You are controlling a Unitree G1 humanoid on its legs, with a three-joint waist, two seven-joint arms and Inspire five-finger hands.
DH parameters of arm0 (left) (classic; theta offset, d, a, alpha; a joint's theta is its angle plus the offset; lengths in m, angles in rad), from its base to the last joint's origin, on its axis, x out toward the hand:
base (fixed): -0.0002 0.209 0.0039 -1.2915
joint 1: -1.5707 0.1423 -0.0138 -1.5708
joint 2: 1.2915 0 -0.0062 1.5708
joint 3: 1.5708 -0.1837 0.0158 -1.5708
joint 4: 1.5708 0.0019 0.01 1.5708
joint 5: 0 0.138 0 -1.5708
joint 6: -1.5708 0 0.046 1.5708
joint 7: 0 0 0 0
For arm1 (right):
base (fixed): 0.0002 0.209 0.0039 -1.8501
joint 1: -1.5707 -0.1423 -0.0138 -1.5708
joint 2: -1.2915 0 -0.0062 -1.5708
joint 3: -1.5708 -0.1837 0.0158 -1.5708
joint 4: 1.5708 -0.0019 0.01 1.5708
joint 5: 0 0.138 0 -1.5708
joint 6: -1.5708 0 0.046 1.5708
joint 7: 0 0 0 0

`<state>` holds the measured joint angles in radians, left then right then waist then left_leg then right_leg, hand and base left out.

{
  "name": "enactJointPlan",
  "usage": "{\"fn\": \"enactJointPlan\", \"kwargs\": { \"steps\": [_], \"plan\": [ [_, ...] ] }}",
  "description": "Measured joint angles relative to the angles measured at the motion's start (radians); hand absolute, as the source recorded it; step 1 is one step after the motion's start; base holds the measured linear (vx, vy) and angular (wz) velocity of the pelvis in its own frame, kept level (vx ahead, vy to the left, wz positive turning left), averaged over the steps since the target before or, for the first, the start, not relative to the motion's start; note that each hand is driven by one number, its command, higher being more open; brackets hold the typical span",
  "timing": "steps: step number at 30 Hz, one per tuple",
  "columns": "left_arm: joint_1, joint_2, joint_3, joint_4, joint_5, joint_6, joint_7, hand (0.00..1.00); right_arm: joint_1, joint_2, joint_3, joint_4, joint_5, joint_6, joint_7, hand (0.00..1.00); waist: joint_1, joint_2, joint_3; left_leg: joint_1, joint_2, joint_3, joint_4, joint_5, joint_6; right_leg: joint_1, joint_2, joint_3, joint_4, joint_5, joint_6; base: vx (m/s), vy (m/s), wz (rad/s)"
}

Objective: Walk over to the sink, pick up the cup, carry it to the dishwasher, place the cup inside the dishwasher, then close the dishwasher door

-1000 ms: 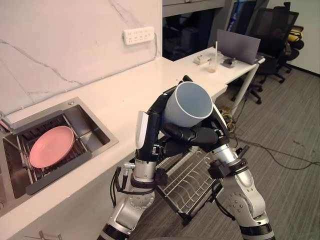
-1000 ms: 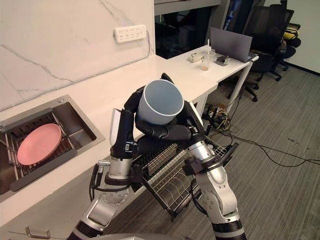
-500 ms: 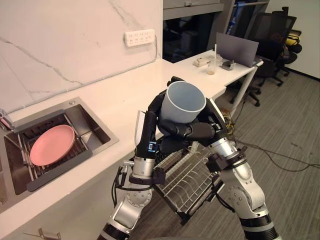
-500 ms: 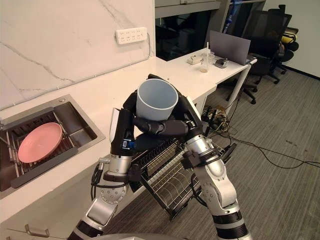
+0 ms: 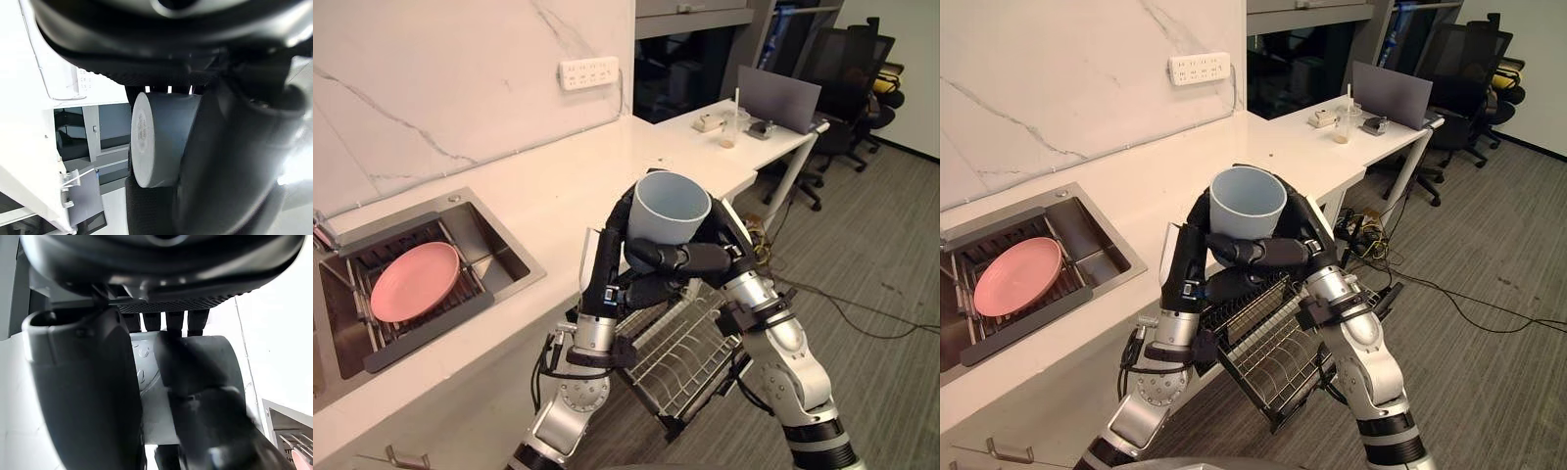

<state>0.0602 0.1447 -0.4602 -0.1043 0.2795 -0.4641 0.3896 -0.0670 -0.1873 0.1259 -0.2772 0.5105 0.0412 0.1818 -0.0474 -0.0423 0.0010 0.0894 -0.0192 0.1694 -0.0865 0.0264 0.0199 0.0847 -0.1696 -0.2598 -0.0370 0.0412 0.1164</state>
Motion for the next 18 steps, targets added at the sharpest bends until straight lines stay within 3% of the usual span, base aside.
{"fn": "enactJointPlan", "kwargs": {
  "steps": [4, 12, 15, 18],
  "plan": [
    [0.05, 0.008, 0.004, 0.0, 0.075, -0.02, 0.003, 1.0, 0.001, 0.063, -0.059, 0.021, 0.073, -0.005, -0.031, 0.0, 0.001, -0.004, 0.003, 0.0, -0.003, -0.02, 0.0, 0.003, 0.001, 0.005, -0.004, -0.019, 0.006, -0.008, 0.001, -0.01, -0.007, 0.14],
    [0.16, -0.013, 0.227, -0.031, 0.093, -0.025, 0.014, 1.0, 0.014, 0.132, -0.244, 0.031, 0.216, -0.154, -0.054, 0.0, 0.004, 0.001, 0.021, -0.017, 0.0, -0.074, 0.01, 0.012, 0.002, 0.026, -0.007, -0.065, 0.023, -0.018, -0.007, -0.02, -0.013, 0.18],
    [0.16, -0.013, 0.268, -0.085, 0.047, -0.051, -0.029, 1.0, 0.026, 0.13, -0.317, 0.029, 0.215, -0.184, -0.069, 0.0, 0.005, 0.005, 0.057, -0.065, -0.004, -0.156, 0.035, 0.026, -0.008, 0.023, -0.009, -0.104, 0.039, -0.04, -0.008, -0.06, -0.028, 0.84],
    [0.179, -0.021, 0.281, -0.101, -0.044, -0.085, -0.105, 1.0, 0.029, 0.105, -0.362, 0.046, 0.213, -0.181, -0.079, 0.0, 0.032, 0.024, 0.079, -0.084, 0.014, -0.14, 0.036, 0.015, -0.009, 0.017, -0.003, -0.123, 0.063, -0.054, -0.013, -0.09, -0.051, 0.44]
  ]
}}
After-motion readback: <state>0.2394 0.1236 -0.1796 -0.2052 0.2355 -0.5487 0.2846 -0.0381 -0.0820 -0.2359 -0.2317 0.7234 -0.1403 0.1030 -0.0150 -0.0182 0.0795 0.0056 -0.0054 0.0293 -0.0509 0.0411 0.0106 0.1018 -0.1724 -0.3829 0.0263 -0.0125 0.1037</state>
